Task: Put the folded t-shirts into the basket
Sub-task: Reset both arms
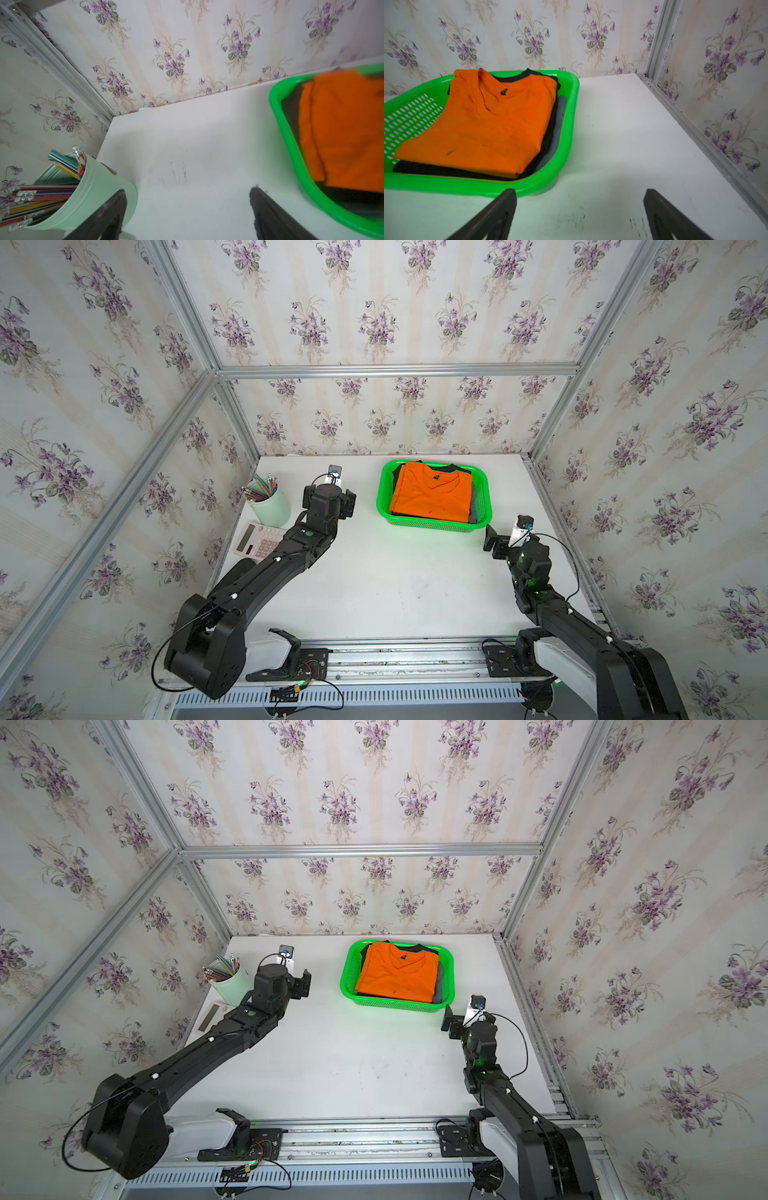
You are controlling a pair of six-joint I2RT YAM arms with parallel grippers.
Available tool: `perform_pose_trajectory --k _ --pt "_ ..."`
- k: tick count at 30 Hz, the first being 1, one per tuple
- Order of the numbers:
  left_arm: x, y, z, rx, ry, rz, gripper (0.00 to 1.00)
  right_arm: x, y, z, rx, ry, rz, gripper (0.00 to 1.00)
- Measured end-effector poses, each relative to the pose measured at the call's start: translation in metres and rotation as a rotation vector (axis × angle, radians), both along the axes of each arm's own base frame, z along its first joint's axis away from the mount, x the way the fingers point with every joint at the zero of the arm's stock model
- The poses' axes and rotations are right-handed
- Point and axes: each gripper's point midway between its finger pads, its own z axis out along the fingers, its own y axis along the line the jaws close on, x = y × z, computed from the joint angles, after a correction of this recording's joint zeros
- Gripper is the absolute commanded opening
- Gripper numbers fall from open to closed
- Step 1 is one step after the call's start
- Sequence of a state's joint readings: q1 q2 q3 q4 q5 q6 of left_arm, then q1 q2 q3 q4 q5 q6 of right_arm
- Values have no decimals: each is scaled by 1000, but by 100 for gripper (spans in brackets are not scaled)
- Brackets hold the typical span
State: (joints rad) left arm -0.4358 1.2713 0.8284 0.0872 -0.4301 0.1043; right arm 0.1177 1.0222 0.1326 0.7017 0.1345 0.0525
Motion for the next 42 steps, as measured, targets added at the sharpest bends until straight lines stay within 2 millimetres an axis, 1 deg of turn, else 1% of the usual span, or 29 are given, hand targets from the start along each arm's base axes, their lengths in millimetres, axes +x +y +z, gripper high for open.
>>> perform_pose_trajectory --k 2,5,8,10,11,14,17,21,24,27,31,35,36,37,39,40,41,42 --pt "-11 14 -11 0 8 16 94 1 -1 -11 -5 1 -6 100" --pt "-28 33 -25 2 -14 0 94 6 2 -17 -28 -33 15 100" --pt "-42 38 -40 26 -43 -55 94 17 5 -7 -54 -97 34 100" --pt "-47 42 -44 30 -69 -76 94 27 3 3 -53 -142 35 100" --pt "-48 46 -46 31 -80 -68 94 30 1 4 -52 -156 30 100" --pt "-47 53 -51 33 -93 -64 94 37 -2 -6 -43 -141 37 100" --pt "-46 52 -58 27 -95 -82 94 44 0 8 -41 -188 57 100" --pt "-42 63 -74 13 -87 -63 94 48 4 8 -37 -180 82 100" --pt "-37 70 -86 -38 -86 -59 94 54 2 10 -35 -177 71 100" --pt "-32 82 -101 -91 -80 -29 94 55 0 8 -32 -165 55 100" --pt "-24 94 -115 -166 -85 -11 94 56 -3 4 -26 -147 39 100" --pt "-23 93 -144 -210 -35 -17 94 55 -3 3 -26 -143 37 100" --pt "-22 93 -143 -218 -32 -15 94 55 -3 3 -26 -142 36 100" --pt "-19 94 -137 -225 -47 -13 94 55 -3 3 -25 -142 36 100" --pt "-4 94 -116 -232 -90 -18 94 55 -3 3 -23 -141 36 100" --pt "4 94 -110 -234 -105 -23 94 55 -3 2 -23 -140 36 100" --pt "7 93 -108 -235 -107 -26 94 55 -3 2 -23 -139 36 100" --pt "7 93 -111 -238 -99 -24 94 55 -3 2 -23 -138 36 100"
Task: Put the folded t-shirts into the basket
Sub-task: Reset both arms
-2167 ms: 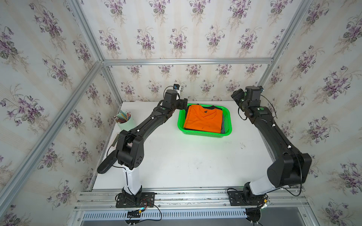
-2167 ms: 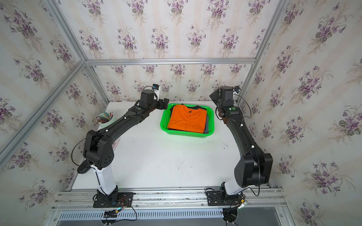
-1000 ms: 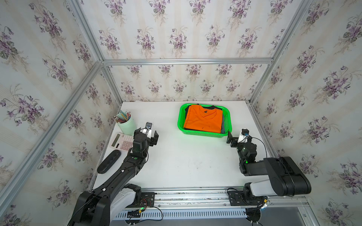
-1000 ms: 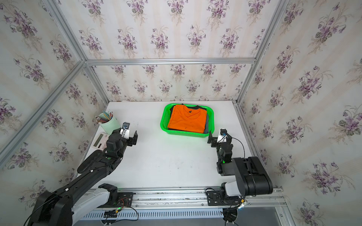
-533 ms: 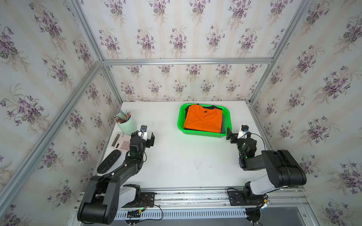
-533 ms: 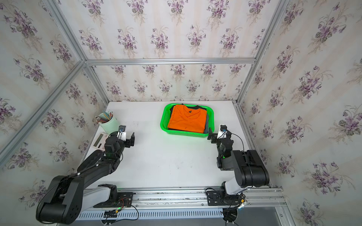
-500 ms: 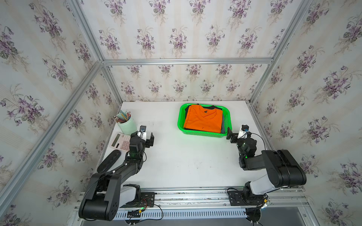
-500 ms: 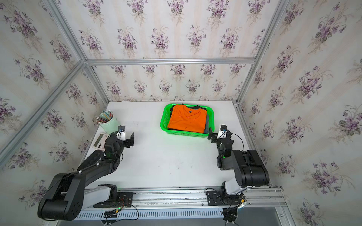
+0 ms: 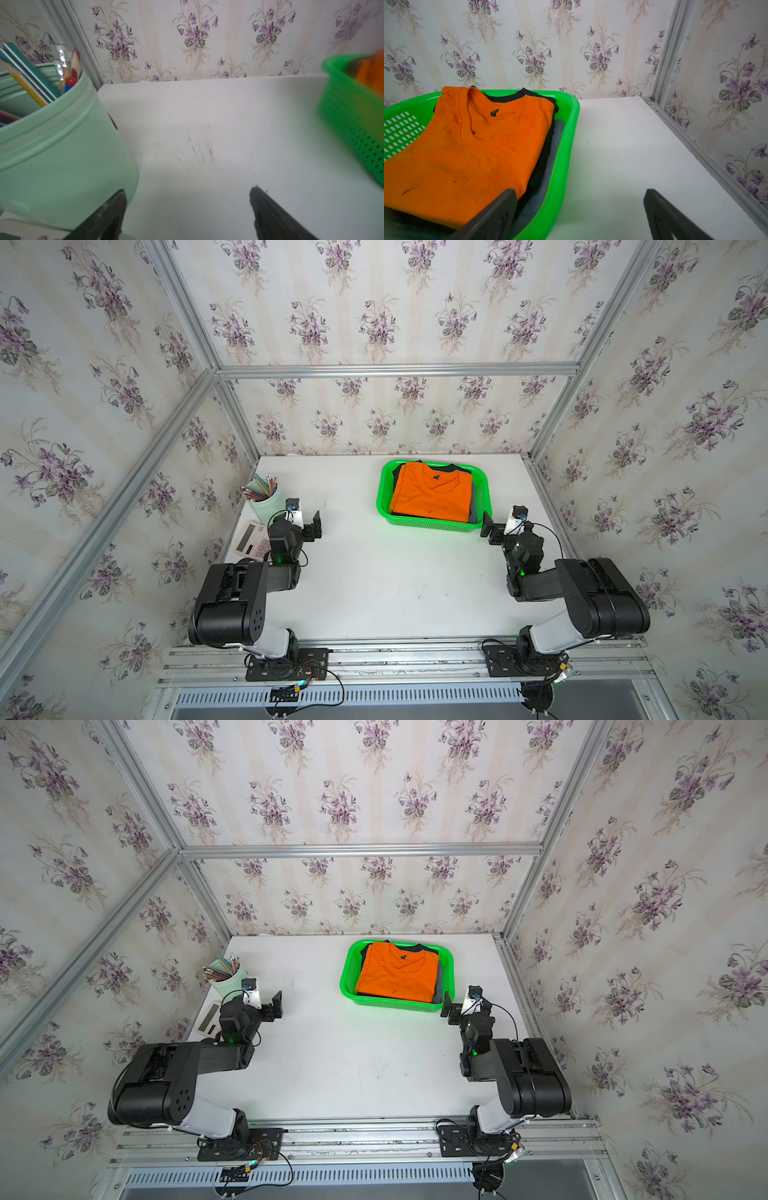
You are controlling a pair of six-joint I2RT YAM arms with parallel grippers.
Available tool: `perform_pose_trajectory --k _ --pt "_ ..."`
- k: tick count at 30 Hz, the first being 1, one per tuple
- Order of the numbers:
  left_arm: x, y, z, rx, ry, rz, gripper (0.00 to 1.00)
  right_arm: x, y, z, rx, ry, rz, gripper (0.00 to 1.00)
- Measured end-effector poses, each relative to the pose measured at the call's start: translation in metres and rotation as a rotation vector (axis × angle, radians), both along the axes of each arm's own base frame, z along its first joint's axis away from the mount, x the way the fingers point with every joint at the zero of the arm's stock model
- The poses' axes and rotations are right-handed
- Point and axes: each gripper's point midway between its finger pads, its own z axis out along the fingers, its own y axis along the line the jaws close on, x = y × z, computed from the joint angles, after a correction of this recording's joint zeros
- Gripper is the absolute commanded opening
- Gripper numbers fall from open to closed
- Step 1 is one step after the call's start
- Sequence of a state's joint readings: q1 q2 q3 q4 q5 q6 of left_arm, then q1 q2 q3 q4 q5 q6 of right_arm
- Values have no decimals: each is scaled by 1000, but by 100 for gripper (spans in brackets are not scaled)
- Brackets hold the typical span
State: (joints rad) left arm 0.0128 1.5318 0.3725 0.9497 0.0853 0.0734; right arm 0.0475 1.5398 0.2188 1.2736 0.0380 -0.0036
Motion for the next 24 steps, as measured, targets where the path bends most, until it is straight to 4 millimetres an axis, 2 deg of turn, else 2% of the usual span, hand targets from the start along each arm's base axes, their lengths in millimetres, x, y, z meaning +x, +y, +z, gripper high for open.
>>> perform_pose_trajectory --k 3,7,24 --pt "-5 2 -13 -9 45 13 94 0 0 0 0 0 0 100" --pt "0 2 -9 -9 45 17 94 0 0 0 0 1 0 100" --pt "-1 1 -13 -8 59 14 94 0 0 0 0 1 -3 100"
